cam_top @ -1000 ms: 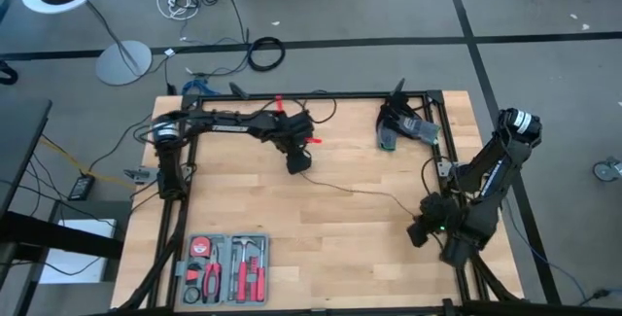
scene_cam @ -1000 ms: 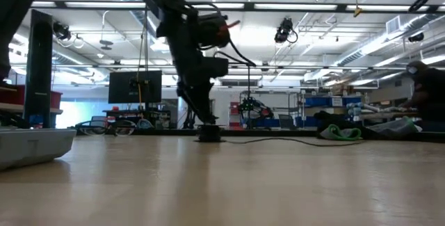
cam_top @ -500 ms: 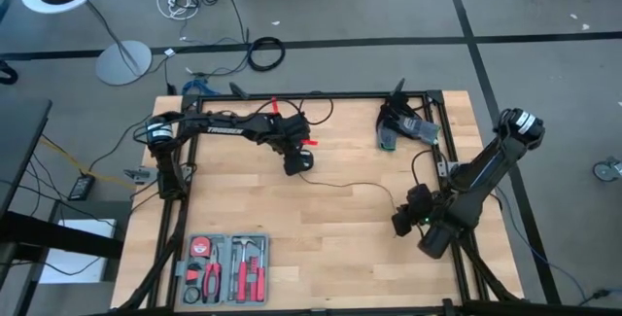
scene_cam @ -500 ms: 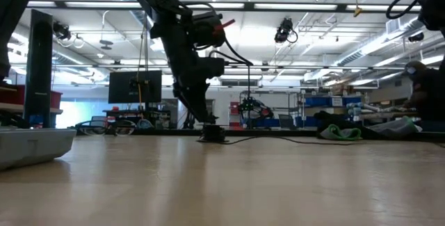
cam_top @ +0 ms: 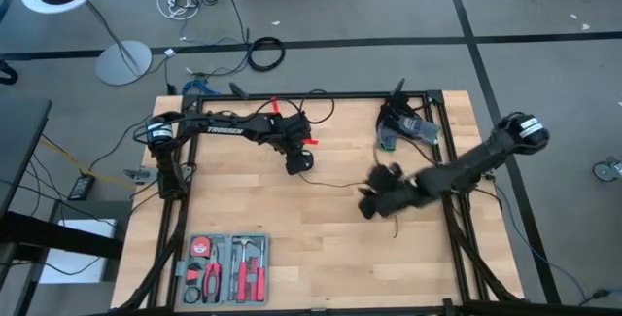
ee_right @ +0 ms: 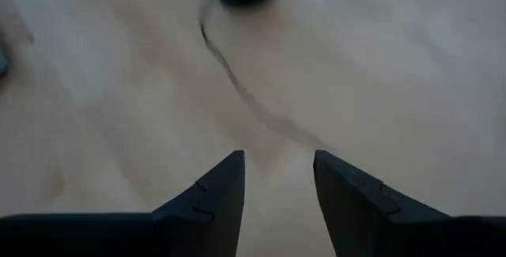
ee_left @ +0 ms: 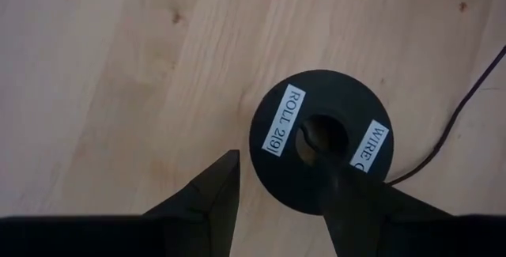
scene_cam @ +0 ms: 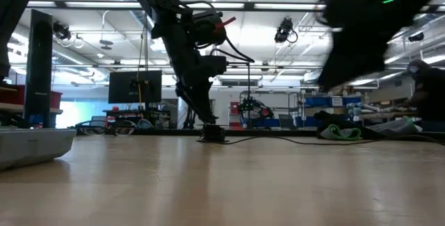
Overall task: Coil cords
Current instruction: Uncoil the black wire from the black spool
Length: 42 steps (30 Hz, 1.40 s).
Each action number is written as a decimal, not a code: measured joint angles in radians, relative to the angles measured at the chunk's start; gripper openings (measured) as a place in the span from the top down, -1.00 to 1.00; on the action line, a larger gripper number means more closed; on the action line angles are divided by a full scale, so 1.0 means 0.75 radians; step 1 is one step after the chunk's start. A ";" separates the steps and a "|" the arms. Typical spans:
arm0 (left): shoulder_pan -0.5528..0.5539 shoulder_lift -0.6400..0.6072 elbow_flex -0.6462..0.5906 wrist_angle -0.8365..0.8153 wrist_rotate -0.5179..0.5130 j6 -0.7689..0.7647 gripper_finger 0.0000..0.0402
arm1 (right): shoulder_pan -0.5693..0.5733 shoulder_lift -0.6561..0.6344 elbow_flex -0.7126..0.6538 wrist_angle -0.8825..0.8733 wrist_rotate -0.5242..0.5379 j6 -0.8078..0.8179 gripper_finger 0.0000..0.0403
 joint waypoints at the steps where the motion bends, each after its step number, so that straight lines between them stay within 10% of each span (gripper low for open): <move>1: 0.000 0.000 0.000 -0.001 0.000 0.000 0.18 | -0.071 0.020 0.000 0.103 -0.020 -0.145 0.24; 13: -0.001 0.000 0.001 -0.004 0.001 0.002 0.18 | -0.564 0.414 0.021 0.912 -0.572 -0.975 0.24; 26: -0.026 0.000 0.001 0.059 0.011 0.037 0.18 | -0.585 0.788 0.514 0.461 -0.695 -1.264 0.24; 42: -0.054 0.064 0.001 0.071 -0.049 0.042 0.18 | -0.583 0.795 0.536 0.407 -0.694 -1.257 0.24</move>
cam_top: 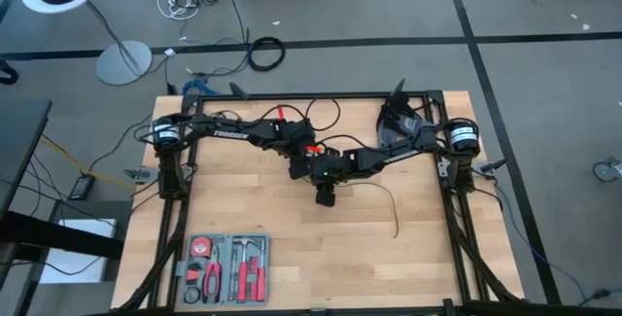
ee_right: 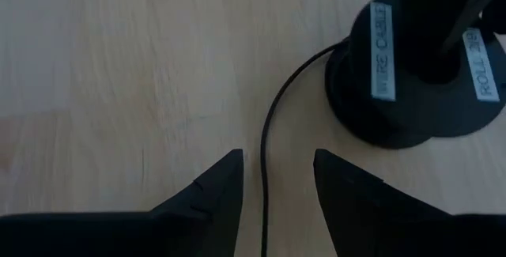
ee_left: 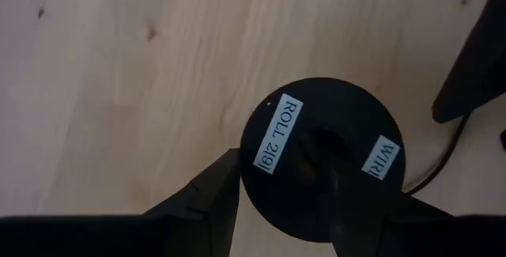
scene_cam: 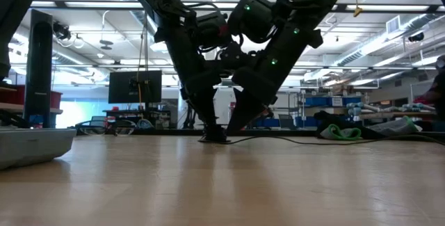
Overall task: Coil cords
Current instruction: Uncoil the black wire from the black spool
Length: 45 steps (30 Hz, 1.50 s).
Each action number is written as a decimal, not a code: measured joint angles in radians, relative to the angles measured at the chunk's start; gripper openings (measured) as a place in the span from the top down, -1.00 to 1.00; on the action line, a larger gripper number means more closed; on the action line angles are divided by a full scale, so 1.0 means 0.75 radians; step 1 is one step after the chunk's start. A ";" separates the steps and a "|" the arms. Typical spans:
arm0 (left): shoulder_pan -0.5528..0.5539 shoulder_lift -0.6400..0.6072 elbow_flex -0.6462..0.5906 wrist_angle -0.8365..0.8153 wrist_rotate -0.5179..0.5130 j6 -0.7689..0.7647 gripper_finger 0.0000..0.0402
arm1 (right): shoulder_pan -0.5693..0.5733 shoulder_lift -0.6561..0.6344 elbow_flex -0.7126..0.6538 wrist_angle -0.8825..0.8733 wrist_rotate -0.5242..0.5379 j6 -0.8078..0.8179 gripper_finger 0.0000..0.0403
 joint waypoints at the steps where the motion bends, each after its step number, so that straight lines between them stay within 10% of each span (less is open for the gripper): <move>1: -0.001 0.001 0.000 0.001 -0.007 0.000 0.18 | 0.000 0.000 0.000 -0.003 0.000 0.006 0.24; 16: -0.002 0.003 -0.001 -0.005 -0.004 -0.006 0.18 | 0.006 -0.001 -0.001 -0.114 -0.025 0.018 0.28; 24: -0.002 0.003 -0.002 -0.006 -0.003 -0.006 0.18 | 0.049 -0.010 -0.020 -0.215 0.002 0.016 0.93; 29: -0.002 0.003 -0.002 -0.008 -0.003 -0.006 0.18 | 0.097 -0.050 -0.026 -0.342 0.043 0.104 0.98; 45: -0.001 0.003 -0.002 -0.027 0.003 -0.009 0.18 | 0.596 -0.447 -0.028 -1.094 0.023 0.997 0.99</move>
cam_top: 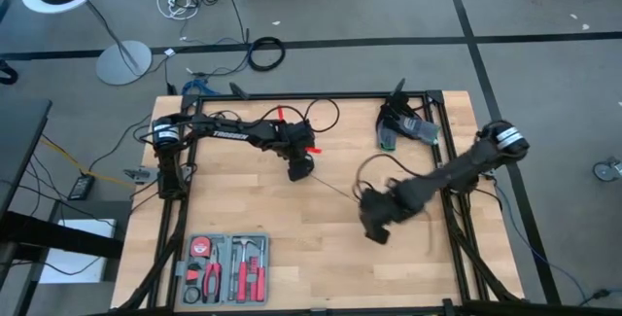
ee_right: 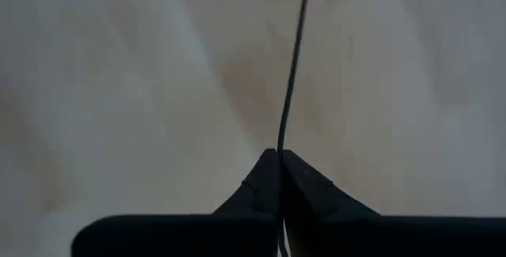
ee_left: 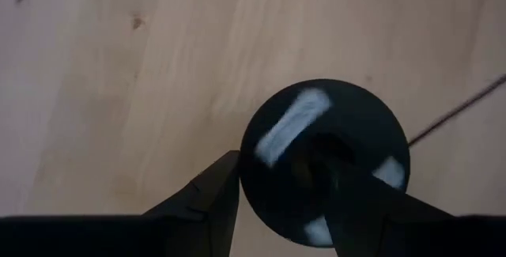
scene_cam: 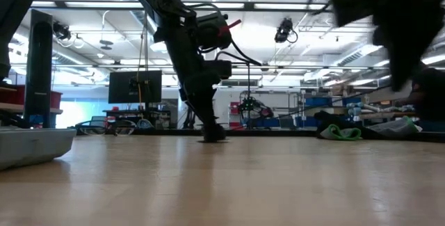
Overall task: Coil cords
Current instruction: Uncoil the black wire from the black spool
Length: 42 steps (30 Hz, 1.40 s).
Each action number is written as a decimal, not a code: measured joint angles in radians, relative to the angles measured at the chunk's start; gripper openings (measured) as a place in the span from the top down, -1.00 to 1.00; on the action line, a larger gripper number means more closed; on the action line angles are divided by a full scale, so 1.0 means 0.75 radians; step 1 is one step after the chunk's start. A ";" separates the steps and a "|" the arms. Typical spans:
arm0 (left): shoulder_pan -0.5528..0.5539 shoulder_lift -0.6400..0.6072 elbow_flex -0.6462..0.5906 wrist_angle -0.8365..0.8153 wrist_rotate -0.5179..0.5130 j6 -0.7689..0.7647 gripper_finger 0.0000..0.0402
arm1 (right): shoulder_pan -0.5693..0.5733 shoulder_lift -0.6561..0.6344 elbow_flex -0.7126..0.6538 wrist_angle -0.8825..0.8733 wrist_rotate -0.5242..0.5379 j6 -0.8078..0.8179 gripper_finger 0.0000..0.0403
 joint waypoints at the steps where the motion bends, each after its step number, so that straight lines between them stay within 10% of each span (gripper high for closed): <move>1: -0.001 0.000 0.002 0.001 0.007 -0.001 0.18 | 0.058 -0.017 0.000 -0.042 0.002 0.099 1.00; 15: 0.000 -0.003 0.005 0.005 0.007 0.000 0.18 | 0.955 -0.151 0.000 -0.567 0.150 1.736 1.00; 25: 0.003 -0.001 0.000 -0.016 -0.019 0.005 0.18 | 0.614 -0.152 0.001 -0.779 0.887 1.579 0.96; 34: 0.003 0.000 -0.001 -0.011 -0.012 0.005 0.18 | 0.162 -0.144 0.001 -0.206 0.839 0.732 0.84; 42: 0.002 0.000 -0.001 -0.007 -0.007 0.005 0.18 | -0.120 -0.144 0.001 0.375 0.457 -0.064 0.71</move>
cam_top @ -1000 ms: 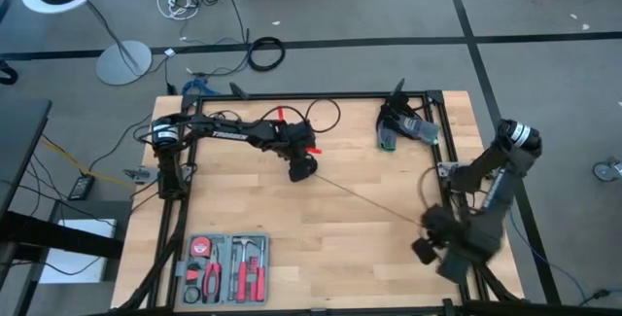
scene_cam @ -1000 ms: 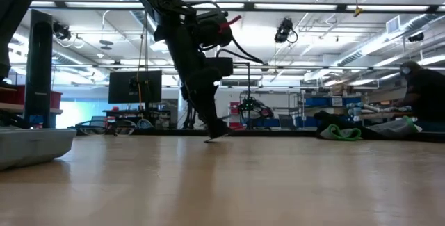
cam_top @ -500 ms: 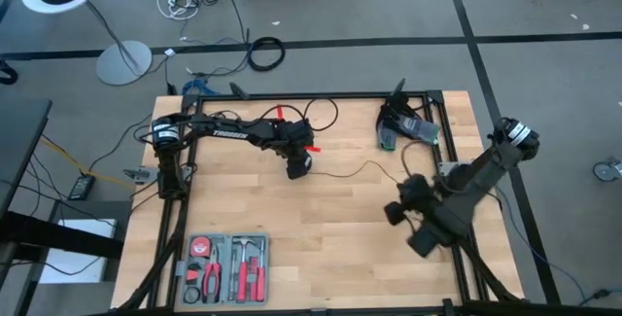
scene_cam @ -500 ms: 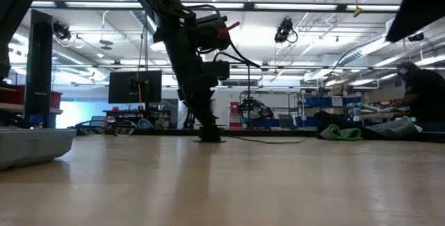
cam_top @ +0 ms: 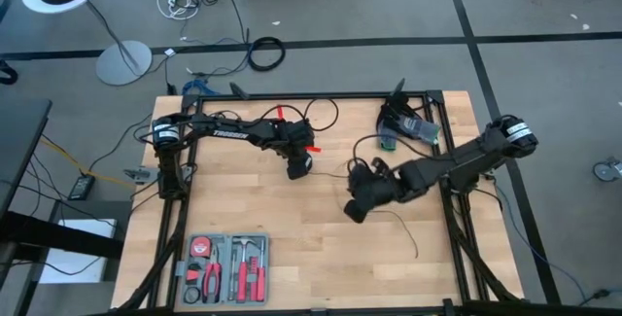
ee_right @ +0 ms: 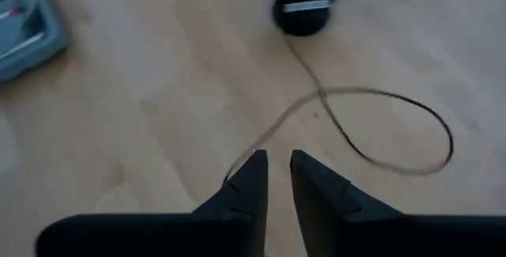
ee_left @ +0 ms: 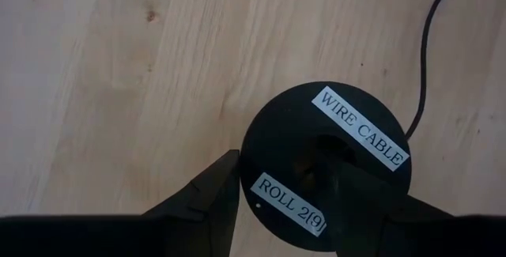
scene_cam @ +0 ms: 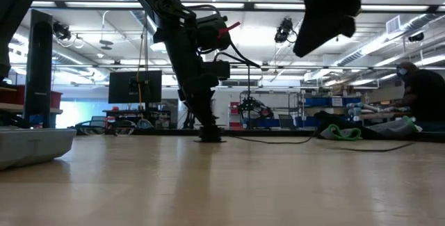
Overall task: Coil cords
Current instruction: Uncoil the black wire from the black spool
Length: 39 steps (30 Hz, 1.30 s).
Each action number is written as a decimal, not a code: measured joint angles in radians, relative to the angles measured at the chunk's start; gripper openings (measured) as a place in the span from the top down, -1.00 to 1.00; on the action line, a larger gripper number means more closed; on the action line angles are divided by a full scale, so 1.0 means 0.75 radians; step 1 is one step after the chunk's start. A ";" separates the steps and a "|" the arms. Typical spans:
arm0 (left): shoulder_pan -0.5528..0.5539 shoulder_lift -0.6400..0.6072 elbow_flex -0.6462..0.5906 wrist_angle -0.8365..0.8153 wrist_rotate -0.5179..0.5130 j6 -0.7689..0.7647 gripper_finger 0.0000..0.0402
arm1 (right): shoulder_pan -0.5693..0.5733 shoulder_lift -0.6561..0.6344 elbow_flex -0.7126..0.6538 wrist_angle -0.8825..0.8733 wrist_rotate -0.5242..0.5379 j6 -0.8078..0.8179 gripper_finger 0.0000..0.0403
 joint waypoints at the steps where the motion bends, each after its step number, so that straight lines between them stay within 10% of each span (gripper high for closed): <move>1: -0.001 0.000 0.000 0.000 0.000 0.000 0.18 | -0.024 0.000 0.000 0.020 -0.044 -0.054 0.68; 11: -0.001 0.000 0.000 0.001 0.001 0.000 0.18 | -0.208 0.000 -0.026 0.145 -0.109 -0.368 0.26; 24: -0.001 0.000 0.000 0.003 0.005 -0.001 0.18 | -0.436 0.066 -0.531 1.167 -0.182 -0.650 0.01; 39: -0.001 0.001 0.001 -0.008 0.005 -0.007 0.18 | -0.516 0.638 -0.169 1.167 -0.368 -0.830 0.06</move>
